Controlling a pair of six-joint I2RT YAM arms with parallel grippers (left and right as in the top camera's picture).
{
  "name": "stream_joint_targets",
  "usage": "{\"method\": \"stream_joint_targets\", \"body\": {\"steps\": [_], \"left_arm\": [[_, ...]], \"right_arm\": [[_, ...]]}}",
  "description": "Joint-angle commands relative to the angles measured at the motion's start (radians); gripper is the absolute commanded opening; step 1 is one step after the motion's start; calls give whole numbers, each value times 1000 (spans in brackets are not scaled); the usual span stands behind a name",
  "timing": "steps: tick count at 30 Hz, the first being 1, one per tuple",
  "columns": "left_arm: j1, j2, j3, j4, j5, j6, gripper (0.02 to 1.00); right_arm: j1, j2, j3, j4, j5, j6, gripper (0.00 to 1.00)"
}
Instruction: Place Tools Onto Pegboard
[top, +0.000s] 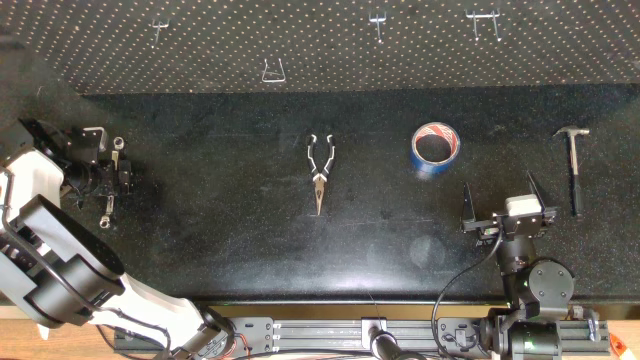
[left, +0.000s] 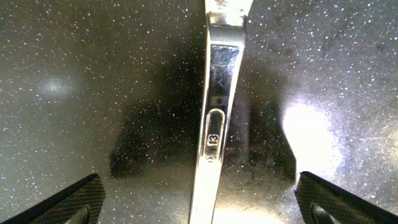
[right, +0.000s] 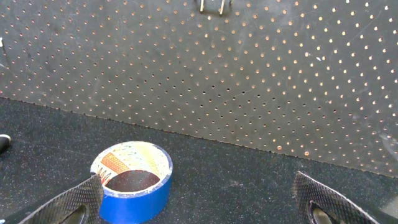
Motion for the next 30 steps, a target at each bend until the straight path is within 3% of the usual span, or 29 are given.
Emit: {"method": "stream_joint_targets", "body": {"steps": [1, 11, 15, 16, 19, 24, 30], "left_arm": [[0, 27, 23, -1, 22, 13, 993], [0, 37, 23, -1, 23, 13, 998], [0, 37, 23, -1, 23, 13, 698], [0, 37, 23, -2, 23, 13, 485], [0, 37, 23, -3, 23, 13, 198], [0, 37, 23, -5, 23, 13, 38], [-1, 11, 23, -1, 31, 13, 29]], "right_arm": [[-5, -10, -3, -7, 8, -6, 991], [-5, -10, -3, -7, 8, -6, 993], [-5, -10, -3, -7, 8, -6, 993], [-5, -10, -3, -7, 8, -6, 996], [-5, -10, -3, -7, 8, -6, 996], [-5, -10, -3, -7, 8, -6, 996], [-5, -10, -3, -7, 8, -6, 996]]}}
